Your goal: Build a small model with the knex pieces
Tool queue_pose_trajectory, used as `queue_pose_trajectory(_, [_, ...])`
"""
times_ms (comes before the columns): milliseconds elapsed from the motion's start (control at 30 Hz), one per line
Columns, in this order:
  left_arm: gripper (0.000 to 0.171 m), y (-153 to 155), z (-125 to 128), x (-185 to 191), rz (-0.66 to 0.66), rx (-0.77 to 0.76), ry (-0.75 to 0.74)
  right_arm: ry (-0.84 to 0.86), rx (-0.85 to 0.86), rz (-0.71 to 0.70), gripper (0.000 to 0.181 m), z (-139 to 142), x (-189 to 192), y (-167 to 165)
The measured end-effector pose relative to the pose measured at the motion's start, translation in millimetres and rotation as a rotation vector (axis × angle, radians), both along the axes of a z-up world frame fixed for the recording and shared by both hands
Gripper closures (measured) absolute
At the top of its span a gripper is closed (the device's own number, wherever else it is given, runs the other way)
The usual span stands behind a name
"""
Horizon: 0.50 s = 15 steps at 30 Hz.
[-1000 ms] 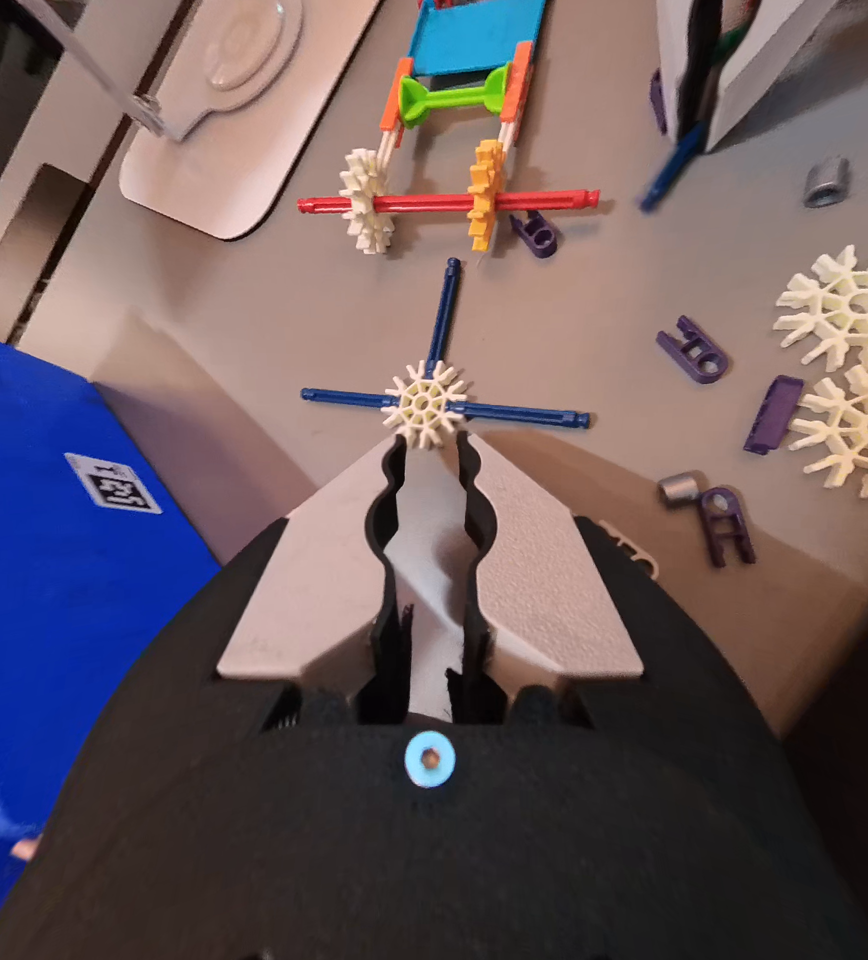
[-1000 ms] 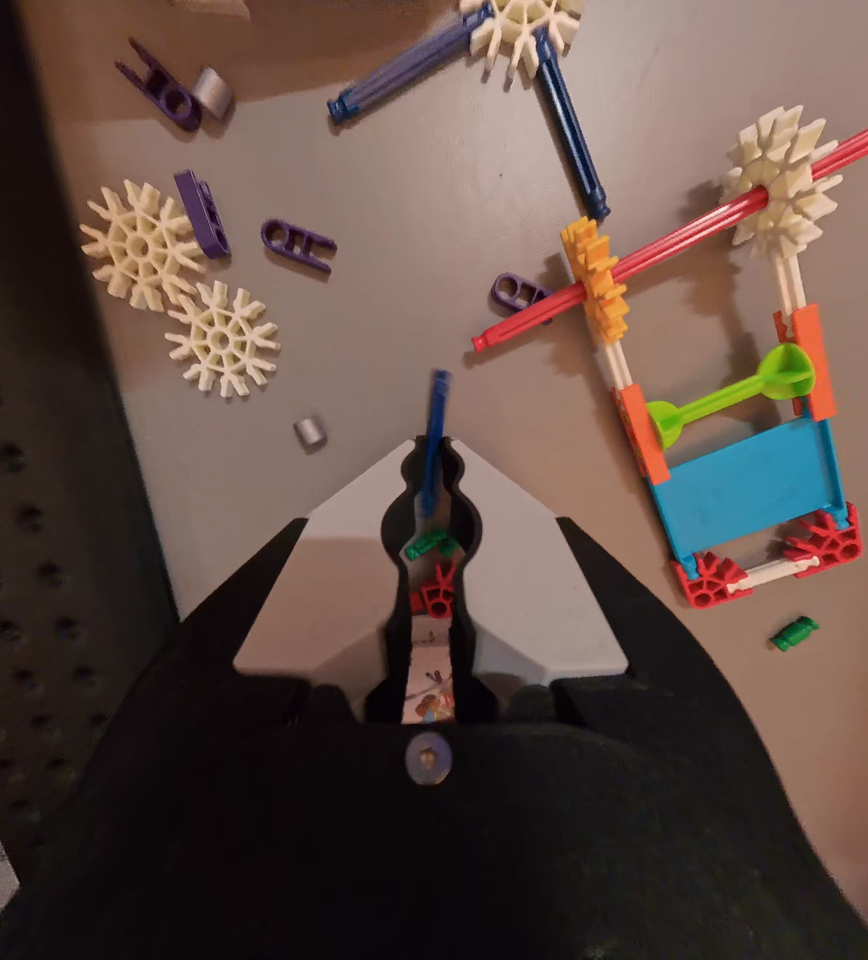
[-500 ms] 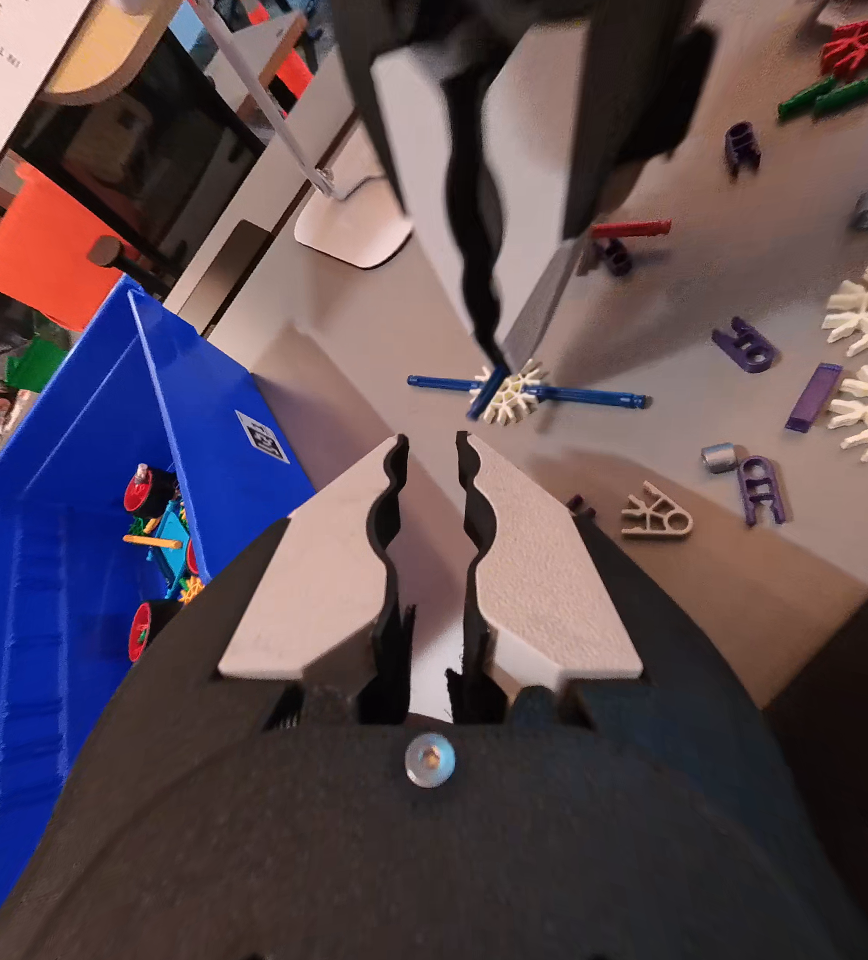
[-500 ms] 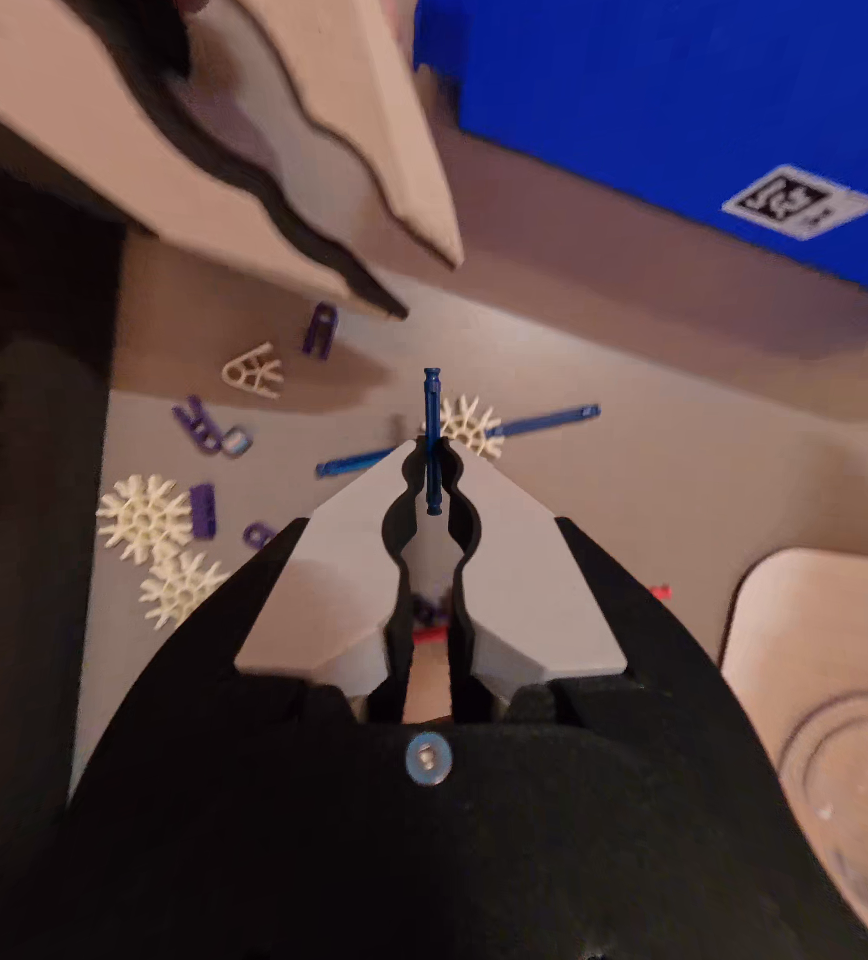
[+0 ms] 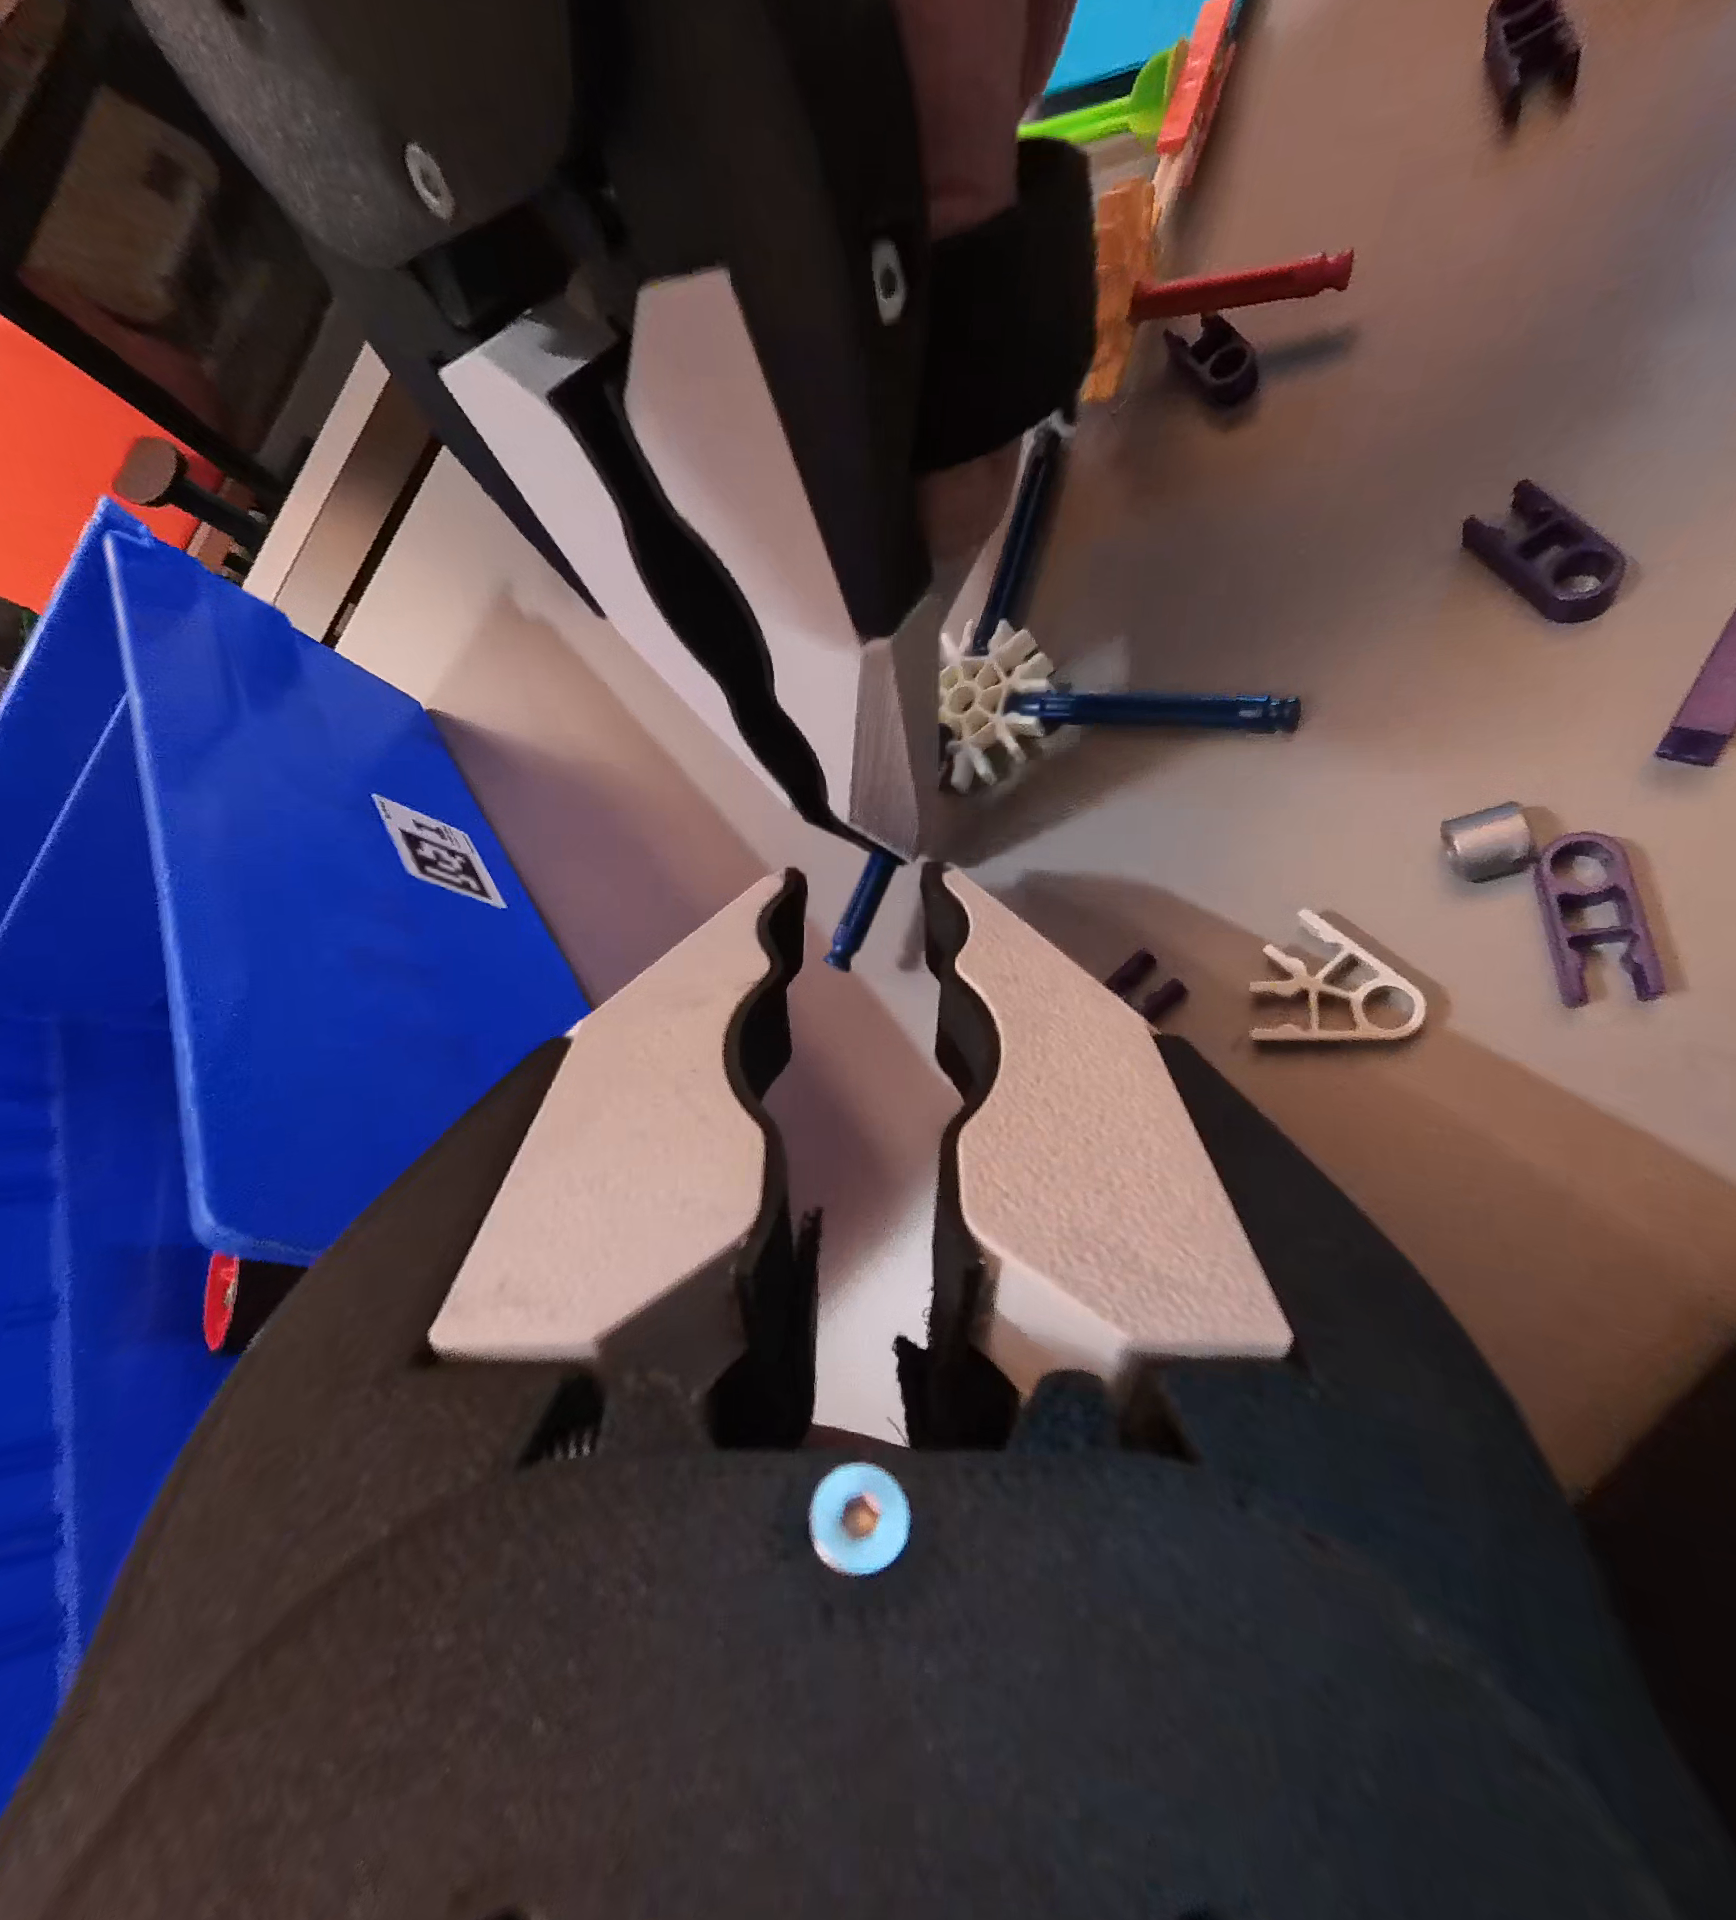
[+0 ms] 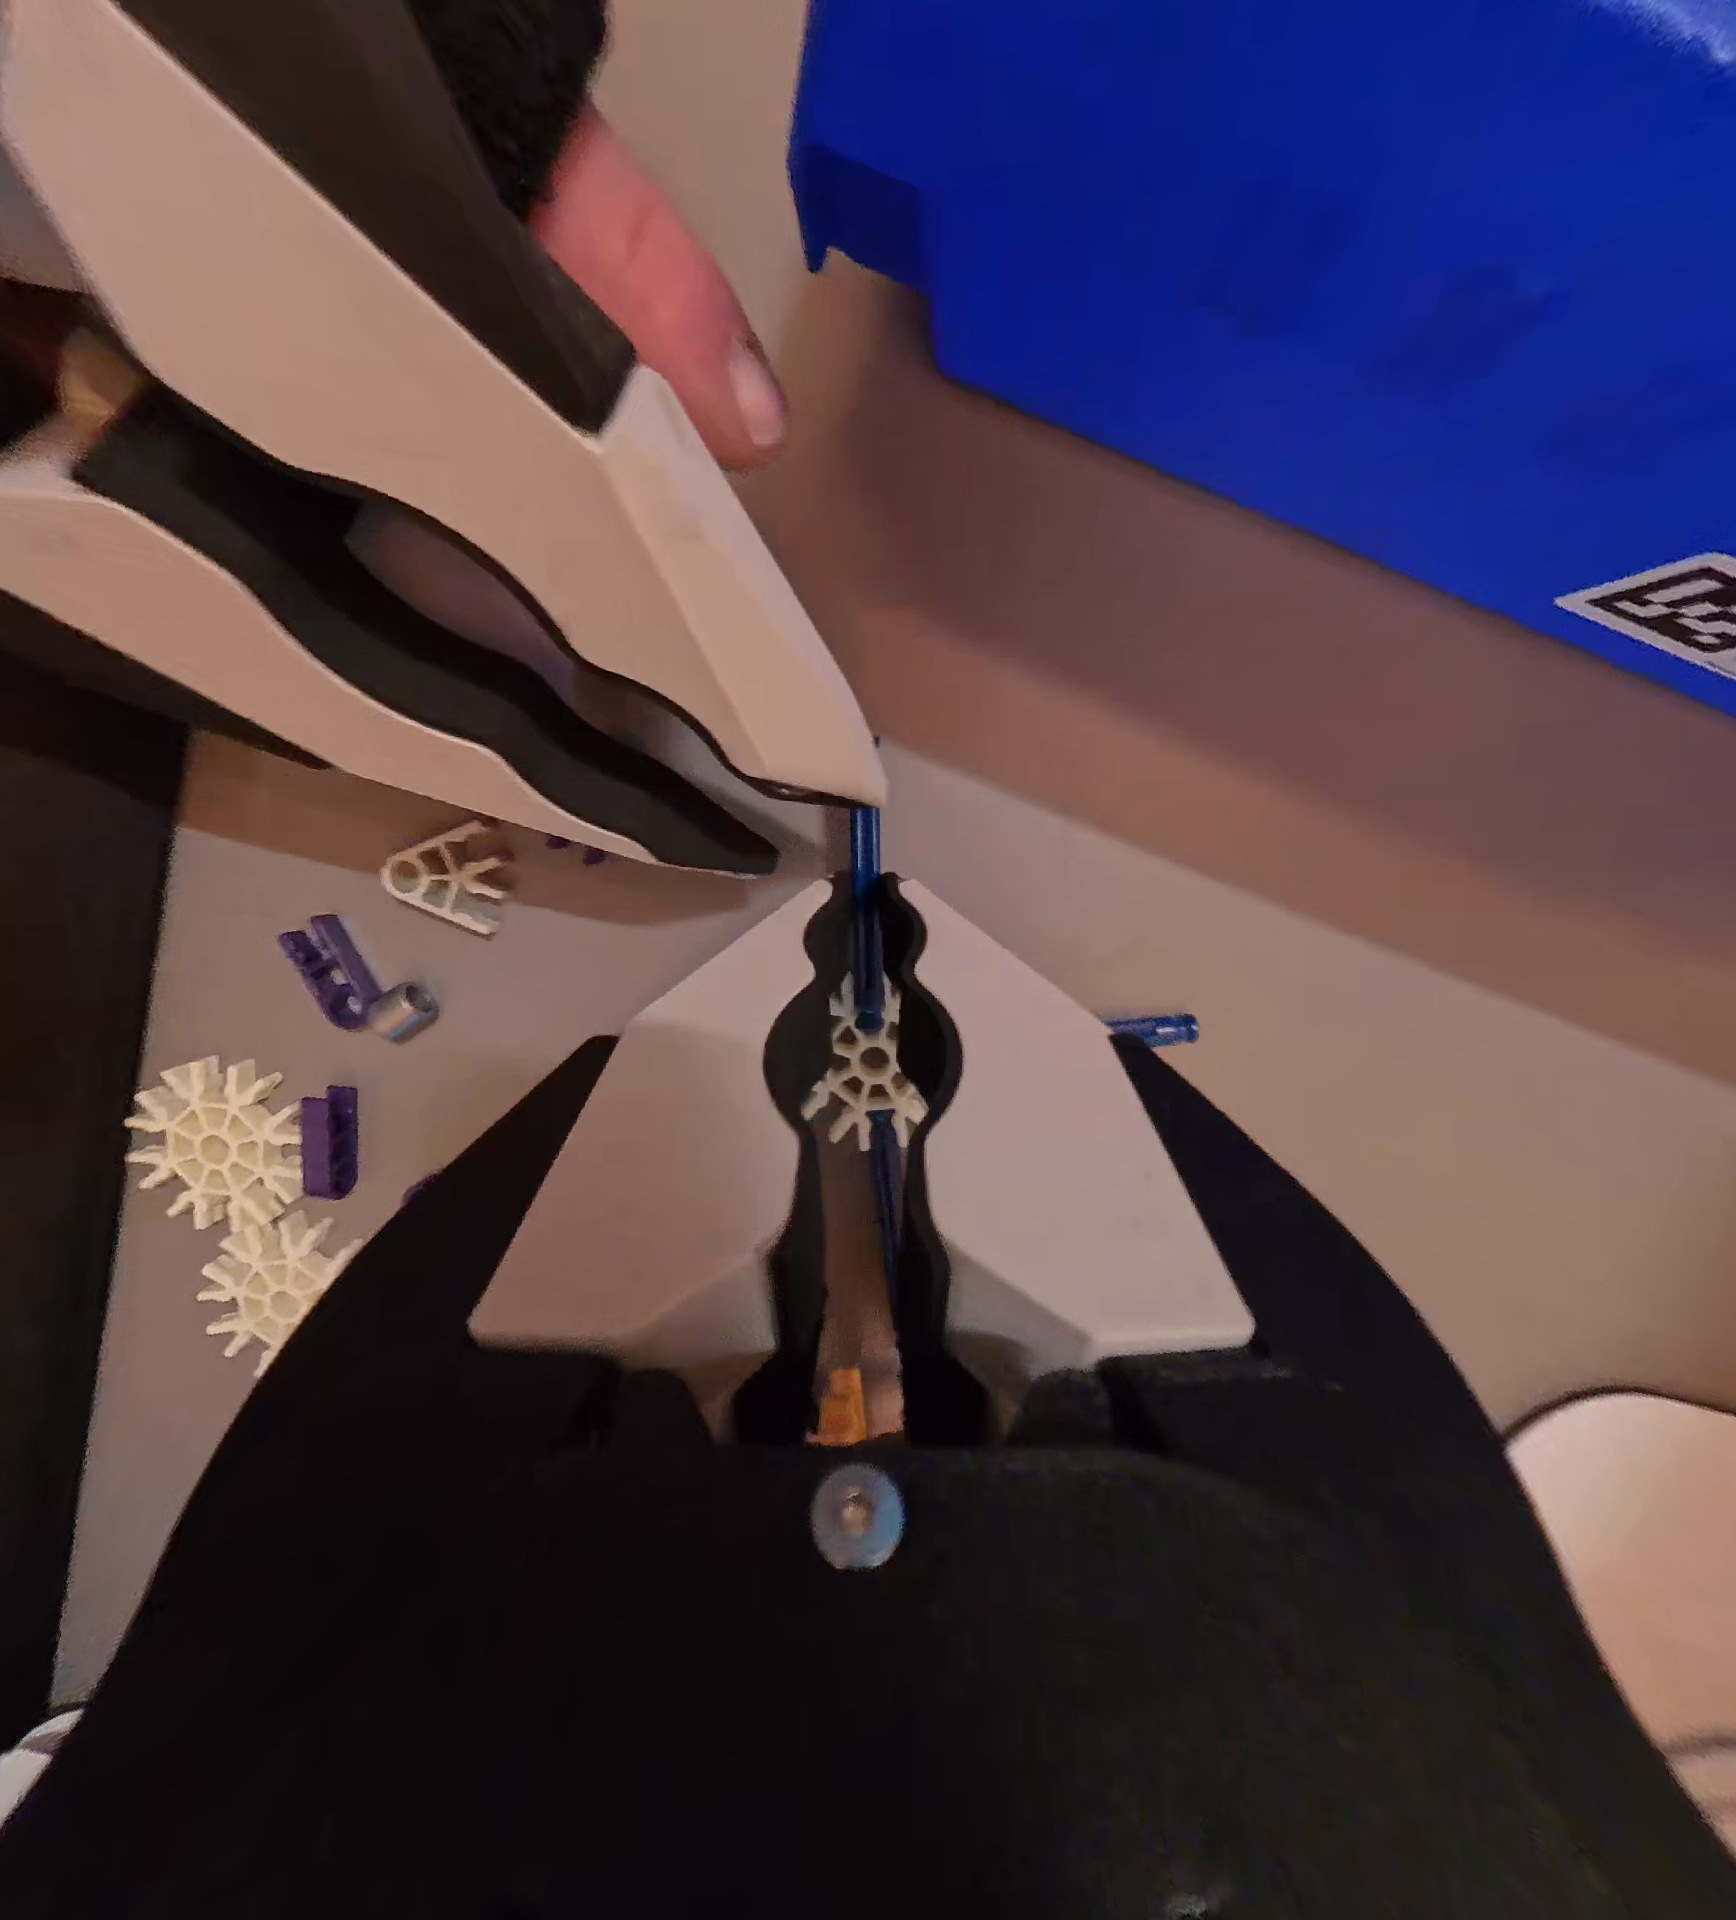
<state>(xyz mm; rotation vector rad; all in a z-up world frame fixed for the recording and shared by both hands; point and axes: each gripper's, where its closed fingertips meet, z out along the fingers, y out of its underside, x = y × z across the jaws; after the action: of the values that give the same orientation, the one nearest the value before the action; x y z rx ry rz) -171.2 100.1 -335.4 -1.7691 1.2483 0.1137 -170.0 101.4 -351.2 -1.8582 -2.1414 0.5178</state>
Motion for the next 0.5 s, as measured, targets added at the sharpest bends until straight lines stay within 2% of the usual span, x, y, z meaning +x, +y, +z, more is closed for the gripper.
queue_pose_trajectory(267, [0.151, 4, -15, 2, 0.004, -0.039, 0.046, -0.015, 0.009, 0.016, 0.178, -6, -1, -2])
queue_pose_trajectory(333, [0.153, 4, -17, 1, 0.006, -0.047, 0.049, -0.016, 0.017, 0.010, 0.173, -5, -1, 0])
queue_pose_trajectory(500, [0.151, 7, -17, 0, 0.018, -0.050, 0.043, 0.014, 0.024, -0.017, 0.169, 4, 4, 4])
